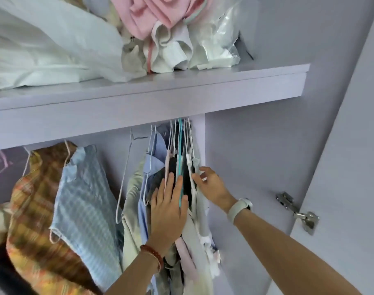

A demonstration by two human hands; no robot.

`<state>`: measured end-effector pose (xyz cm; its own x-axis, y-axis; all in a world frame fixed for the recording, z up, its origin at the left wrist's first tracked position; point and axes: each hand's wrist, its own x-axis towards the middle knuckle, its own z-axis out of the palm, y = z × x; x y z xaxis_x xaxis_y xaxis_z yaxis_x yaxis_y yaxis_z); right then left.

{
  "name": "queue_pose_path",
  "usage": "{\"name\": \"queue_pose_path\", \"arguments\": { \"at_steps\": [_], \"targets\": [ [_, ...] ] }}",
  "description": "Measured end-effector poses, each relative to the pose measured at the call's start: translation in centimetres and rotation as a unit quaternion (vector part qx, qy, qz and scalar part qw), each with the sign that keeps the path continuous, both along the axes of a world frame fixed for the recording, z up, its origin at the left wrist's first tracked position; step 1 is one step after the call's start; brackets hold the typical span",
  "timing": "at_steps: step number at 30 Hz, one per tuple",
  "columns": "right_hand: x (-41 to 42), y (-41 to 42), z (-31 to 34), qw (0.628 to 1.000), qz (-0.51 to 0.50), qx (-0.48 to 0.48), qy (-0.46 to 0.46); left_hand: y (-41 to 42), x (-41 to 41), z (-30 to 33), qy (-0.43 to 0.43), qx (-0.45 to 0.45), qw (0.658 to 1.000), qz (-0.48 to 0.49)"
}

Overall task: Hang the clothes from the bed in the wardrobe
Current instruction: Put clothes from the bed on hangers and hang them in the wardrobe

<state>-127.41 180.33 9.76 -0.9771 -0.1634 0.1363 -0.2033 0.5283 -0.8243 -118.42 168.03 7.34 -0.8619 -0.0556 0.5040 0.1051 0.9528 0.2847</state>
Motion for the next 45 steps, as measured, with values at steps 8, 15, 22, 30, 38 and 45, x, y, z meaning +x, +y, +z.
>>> {"name": "queue_pose_path", "arguments": {
  "at_steps": [8, 15, 22, 30, 38, 45],
  "targets": [
    [-1.3, -0.3, 0.3, 0.988, -0.072, 0.114, 0.076, -1.6, -1.3, -1.9, 0.026, -0.023, 0.999, -0.024],
    [-2.4, -1.0, 2.3, 0.974, -0.156, 0.148, 0.074, -2.6, -1.0, -1.7, 0.014, -0.008, 0.999, -0.035],
    [0.8, 0.8, 2.8, 0.947, -0.27, 0.054, 0.165, -1.5, -0.5, -0.9, 0.003, 0.135, 0.99, -0.037],
    [12.6, 8.0, -4.2, 0.933, -0.31, 0.096, 0.155, 2.5, 1.4, 0.8, 0.111, 0.043, 0.987, -0.112],
    [30.2, 15.9, -7.6, 0.908, -0.328, 0.237, 0.11, 13.0, 5.8, -2.5, -0.025, 0.133, 0.93, -0.341],
    [49.8, 20.9, -9.6, 0.836, -0.442, 0.321, 0.058, 23.2, 14.5, -7.5, -0.173, -0.007, 0.822, -0.543]
  ]
}}
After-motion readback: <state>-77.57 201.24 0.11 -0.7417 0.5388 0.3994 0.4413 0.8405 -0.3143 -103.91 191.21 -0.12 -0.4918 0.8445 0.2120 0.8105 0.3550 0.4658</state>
